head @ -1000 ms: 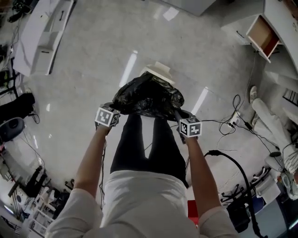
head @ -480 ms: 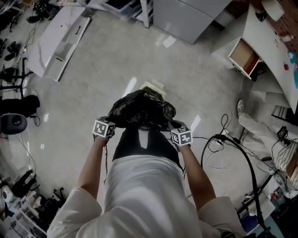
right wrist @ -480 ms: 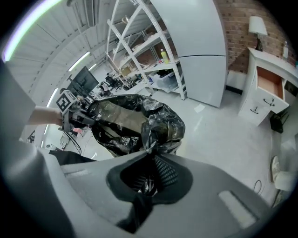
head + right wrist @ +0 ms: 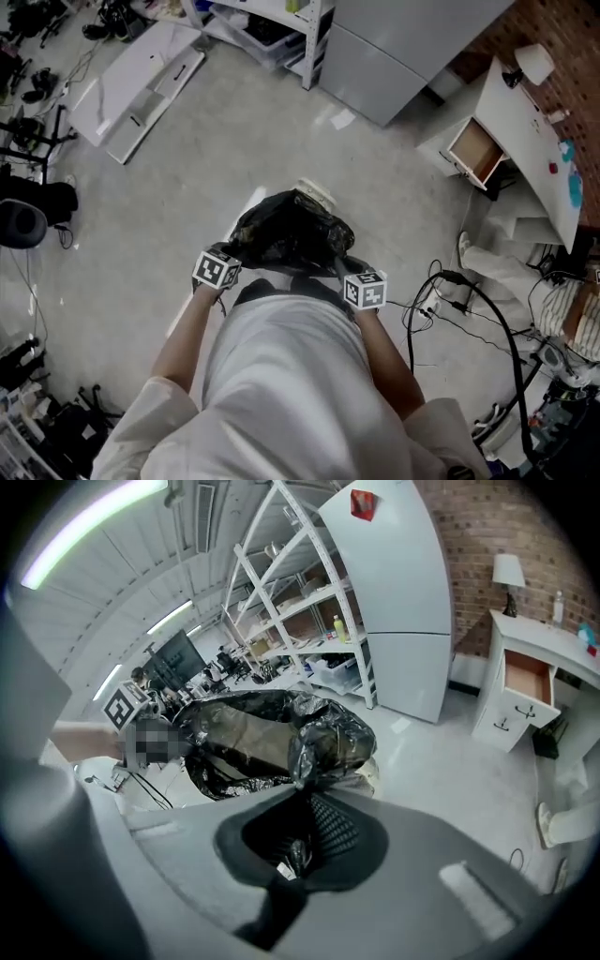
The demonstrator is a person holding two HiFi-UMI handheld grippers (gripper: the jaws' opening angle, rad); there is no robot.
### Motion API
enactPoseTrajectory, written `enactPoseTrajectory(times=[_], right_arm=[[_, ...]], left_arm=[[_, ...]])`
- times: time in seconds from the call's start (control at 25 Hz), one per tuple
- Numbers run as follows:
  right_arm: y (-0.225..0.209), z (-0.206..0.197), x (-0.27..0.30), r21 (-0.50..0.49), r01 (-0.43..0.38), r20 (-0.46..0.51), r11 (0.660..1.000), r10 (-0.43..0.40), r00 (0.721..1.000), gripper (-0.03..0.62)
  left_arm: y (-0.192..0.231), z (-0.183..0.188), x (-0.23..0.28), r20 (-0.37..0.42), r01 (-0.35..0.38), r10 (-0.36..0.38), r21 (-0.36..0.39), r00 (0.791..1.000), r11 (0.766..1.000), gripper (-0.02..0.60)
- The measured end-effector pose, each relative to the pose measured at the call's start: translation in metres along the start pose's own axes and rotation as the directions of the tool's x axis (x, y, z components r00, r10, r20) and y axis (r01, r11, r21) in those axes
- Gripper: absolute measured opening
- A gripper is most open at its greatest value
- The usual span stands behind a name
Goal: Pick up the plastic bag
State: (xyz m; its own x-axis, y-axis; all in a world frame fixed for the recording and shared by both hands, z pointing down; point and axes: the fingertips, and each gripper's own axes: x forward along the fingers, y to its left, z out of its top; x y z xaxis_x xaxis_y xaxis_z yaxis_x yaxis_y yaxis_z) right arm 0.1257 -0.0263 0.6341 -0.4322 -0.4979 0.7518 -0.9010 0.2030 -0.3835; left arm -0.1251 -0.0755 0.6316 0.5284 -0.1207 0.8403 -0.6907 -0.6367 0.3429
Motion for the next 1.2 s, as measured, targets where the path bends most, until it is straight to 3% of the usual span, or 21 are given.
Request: enactPoseTrajectory(times=[0.24,0.44,0.64,0.84,1.08,1.2], right_arm=[[0.050,0.013,-0.052,0.050,0.067,0.138,0.996,-0.074,0.988,0.005],[0.109,0.000,-0.078,0.071,0.104,0.219,0.992,-0.118,0.969,0.005],[0.141,-0.004,-0.106,0.022,0.149,0.307,0.989,-0.149,0.940,0.005],[0.170,-0.005,-0.133,-0.090,0.217,0.351,0.972,-0.173,0.920,0.005],[0.171,-0.002,-0.180,-0.092,0.193,0.419,0.977,-0.138,0.898,0.005],[0.177,0.008,-0.198,-0.146,0.204,0.448,0.968,-0.119,0.886,0.005]], left_arm=[[-0.018,-0.007,-0.068,0.067,0.031,-0.039,0.115,0.997,0.993,0.006],[-0.025,-0.031,-0.122,0.118,0.044,-0.069,0.202,0.991,0.978,0.006],[-0.035,-0.037,-0.155,0.180,0.033,-0.076,0.232,0.981,0.972,0.006],[-0.045,-0.049,-0.180,0.165,0.045,-0.096,0.288,0.982,0.957,0.006],[-0.081,-0.035,-0.201,0.218,0.017,-0.084,0.295,0.972,0.955,0.006],[-0.095,-0.026,-0.205,0.258,-0.002,-0.075,0.284,0.963,0.959,0.006]])
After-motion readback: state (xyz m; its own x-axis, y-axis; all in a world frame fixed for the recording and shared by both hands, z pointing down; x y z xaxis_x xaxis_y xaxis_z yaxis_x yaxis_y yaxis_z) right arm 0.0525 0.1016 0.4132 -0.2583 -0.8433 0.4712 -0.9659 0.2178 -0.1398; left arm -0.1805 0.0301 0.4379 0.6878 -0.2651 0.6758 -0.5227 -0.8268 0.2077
